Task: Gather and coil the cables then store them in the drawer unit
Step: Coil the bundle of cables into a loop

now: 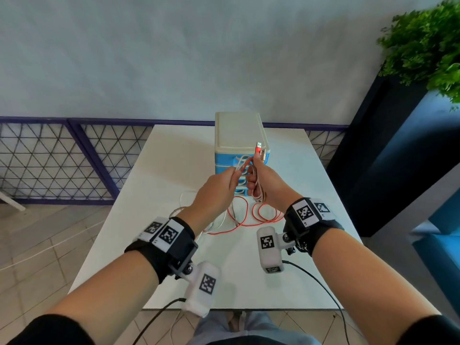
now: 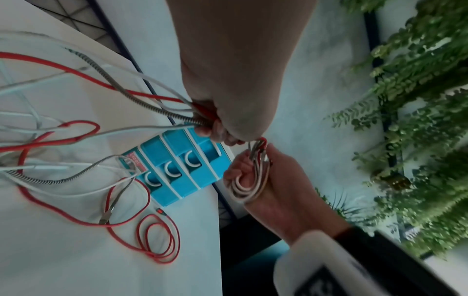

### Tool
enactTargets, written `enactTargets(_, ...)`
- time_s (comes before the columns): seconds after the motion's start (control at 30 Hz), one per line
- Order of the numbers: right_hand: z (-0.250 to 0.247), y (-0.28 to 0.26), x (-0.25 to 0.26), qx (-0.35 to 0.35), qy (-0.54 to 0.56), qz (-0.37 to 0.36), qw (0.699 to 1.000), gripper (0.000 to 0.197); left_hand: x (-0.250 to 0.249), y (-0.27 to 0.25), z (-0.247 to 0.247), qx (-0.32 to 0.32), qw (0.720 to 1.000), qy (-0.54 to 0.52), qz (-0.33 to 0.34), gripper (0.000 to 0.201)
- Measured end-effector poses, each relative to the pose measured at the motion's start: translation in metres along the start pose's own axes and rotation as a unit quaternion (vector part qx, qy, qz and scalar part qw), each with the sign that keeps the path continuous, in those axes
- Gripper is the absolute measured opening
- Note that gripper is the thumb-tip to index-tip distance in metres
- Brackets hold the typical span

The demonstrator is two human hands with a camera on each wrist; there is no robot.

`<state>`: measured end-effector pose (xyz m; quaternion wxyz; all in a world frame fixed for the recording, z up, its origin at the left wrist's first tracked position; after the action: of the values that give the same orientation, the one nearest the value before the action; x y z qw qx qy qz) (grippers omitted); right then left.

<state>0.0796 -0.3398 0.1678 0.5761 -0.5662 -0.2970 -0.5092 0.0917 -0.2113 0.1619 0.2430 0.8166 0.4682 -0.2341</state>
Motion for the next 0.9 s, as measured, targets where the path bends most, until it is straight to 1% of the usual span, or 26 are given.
enactTargets(0.07, 0.0, 0.002, -0.003, 0.015, -0.008, -0.007, 1.0, 0.055, -0.01, -0.004, 0.0, -0.018, 0.998, 0.061, 0.007, 0.036)
enactTargets(0.13, 0.002, 0.0, -0.005, 0.051, -0.042, -0.028, 0.997, 0.053, -0.02, -0.005, 0.0, -0.015, 0.994, 0.104, 0.016, 0.035)
enactTargets(0.2, 0.005, -0.005, -0.004, 0.081, -0.032, -0.031, 0.996, 0.042, -0.027, -0.001, 0.006, 0.019, 0.993, 0.113, -0.001, 0.034)
enactTargets(0.27, 0.007, -0.004, -0.005, 0.094, -0.008, -0.005, 0.996, 0.029, -0.026, 0.004, 0.015, 0.053, 0.99, 0.123, -0.031, 0.032)
enactTargets(0.33, 0.007, 0.0, -0.007, 0.068, -0.022, 0.003, 0.997, 0.028, -0.021, 0.005, 0.022, 0.06, 0.99, 0.123, -0.029, 0.032)
enactTargets(0.4, 0.007, 0.003, -0.008, 0.021, -0.082, -0.011, 0.996, 0.031, -0.021, -0.001, 0.019, 0.05, 0.996, 0.071, -0.017, 0.035)
enactTargets(0.47, 0.008, 0.004, -0.01, -0.002, -0.13, -0.037, 0.991, 0.034, -0.024, -0.004, 0.012, 0.066, 0.998, 0.005, -0.001, 0.037)
enactTargets(0.53, 0.01, 0.004, -0.008, -0.014, -0.144, -0.054, 0.988, 0.034, -0.027, -0.004, 0.005, 0.084, 0.996, -0.025, 0.014, 0.034)
enactTargets(0.57, 0.011, 0.004, -0.006, -0.019, -0.14, -0.061, 0.988, 0.033, -0.026, -0.003, 0.002, 0.095, 0.994, -0.043, 0.01, 0.033)
enactTargets(0.63, 0.01, 0.007, -0.002, -0.028, -0.094, -0.071, 0.993, 0.034, -0.021, -0.003, 0.0, 0.143, 0.986, -0.086, 0.002, 0.039)
enactTargets(0.7, 0.01, 0.009, 0.002, -0.03, 0.011, -0.063, 0.998, 0.032, -0.015, -0.006, 0.003, 0.183, 0.977, -0.103, 0.019, 0.037)
enactTargets(0.73, 0.009, 0.011, 0.002, -0.024, 0.051, -0.058, 0.997, 0.032, -0.015, -0.007, 0.003, 0.198, 0.975, -0.099, 0.029, 0.034)
enactTargets(0.8, 0.008, 0.012, 0.0, -0.006, 0.096, -0.048, 0.994, 0.035, -0.013, -0.009, 0.007, 0.235, 0.969, -0.068, 0.032, 0.032)
enactTargets(0.87, 0.007, 0.011, 0.002, 0.018, 0.153, -0.044, 0.987, 0.039, -0.01, -0.014, 0.014, 0.275, 0.961, -0.027, 0.022, 0.034)
enactTargets(0.9, 0.006, 0.009, 0.004, 0.03, 0.189, -0.042, 0.981, 0.041, -0.008, -0.017, 0.018, 0.284, 0.959, -0.023, 0.012, 0.037)
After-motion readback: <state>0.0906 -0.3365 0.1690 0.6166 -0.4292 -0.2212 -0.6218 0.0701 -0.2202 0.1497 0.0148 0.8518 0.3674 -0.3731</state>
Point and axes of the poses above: each hand's wrist, its own y-axis towards the middle knuckle, its own z-axis out of the palm, x = y × z, the point moved 2 cm from there along y, towards the middle knuckle, and after that the axes turned 2 degrees about y, right-handed, at the moved point
